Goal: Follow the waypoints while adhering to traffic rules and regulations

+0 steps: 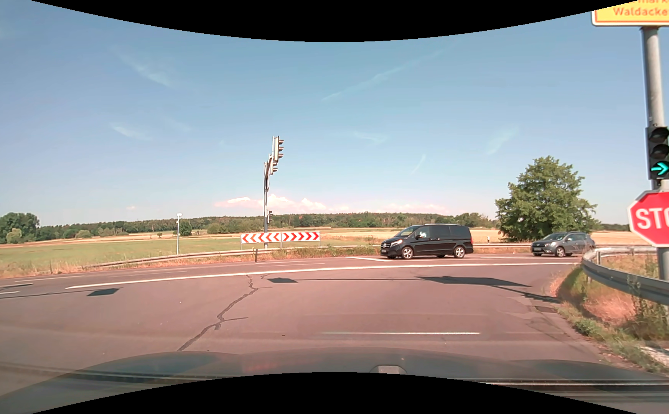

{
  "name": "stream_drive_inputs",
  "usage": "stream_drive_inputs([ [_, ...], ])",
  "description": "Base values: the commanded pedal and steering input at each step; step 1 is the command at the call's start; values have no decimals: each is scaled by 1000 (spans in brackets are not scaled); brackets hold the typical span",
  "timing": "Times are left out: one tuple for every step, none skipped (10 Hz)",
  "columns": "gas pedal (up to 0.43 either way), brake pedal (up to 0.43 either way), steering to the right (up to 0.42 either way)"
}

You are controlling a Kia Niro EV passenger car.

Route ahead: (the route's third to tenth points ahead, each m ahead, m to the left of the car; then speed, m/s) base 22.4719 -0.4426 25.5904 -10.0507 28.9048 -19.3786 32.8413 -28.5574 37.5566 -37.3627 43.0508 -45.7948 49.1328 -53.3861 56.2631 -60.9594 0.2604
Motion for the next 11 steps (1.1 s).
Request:
stream_drive_inputs([
  [150,0,13],
  [189,0,15],
  [220,0,19],
  [240,0,23],
  [260,0,28],
  [280,0,33],
  [287,0,38],
  [299,0,42],
  [311,0,46],
  [311,0,53],
  [311,0,60],
])
